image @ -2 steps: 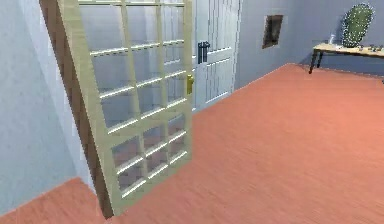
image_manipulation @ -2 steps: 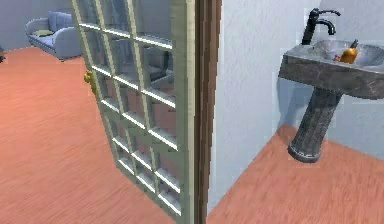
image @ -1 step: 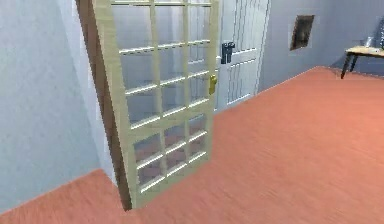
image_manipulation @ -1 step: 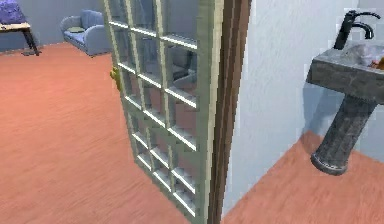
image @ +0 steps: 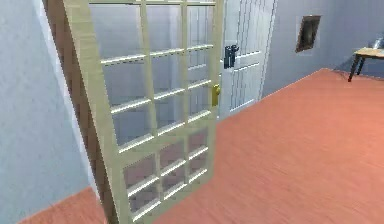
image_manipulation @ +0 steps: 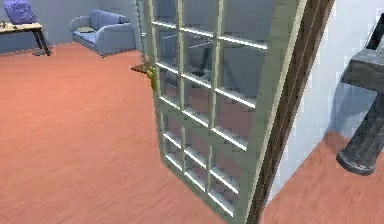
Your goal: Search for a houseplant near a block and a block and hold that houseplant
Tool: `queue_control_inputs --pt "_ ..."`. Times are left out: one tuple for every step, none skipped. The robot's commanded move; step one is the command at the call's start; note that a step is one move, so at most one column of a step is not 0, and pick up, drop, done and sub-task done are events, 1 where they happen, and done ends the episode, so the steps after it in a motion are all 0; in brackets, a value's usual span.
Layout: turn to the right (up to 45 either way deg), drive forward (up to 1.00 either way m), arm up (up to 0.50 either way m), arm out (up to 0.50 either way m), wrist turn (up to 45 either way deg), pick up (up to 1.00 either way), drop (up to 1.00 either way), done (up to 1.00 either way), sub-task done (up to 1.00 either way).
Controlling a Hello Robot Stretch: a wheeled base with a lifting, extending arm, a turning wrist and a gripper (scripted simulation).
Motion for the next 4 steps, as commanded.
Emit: queue_control_inputs --pt "45.0 0.0 0.0 0.0 0.0 0.0 0.0 0.0 0.0" --pt "0.0 1.0 0.0 0.0 0.0 0.0 0.0 0.0 0.0" --pt "3.0 0.0 0.0 0.0 0.0 0.0 0.0 0.0 0.0" --pt "0.0 0.35 0.0 0.0 0.0 0.0 0.0 0.0 0.0"
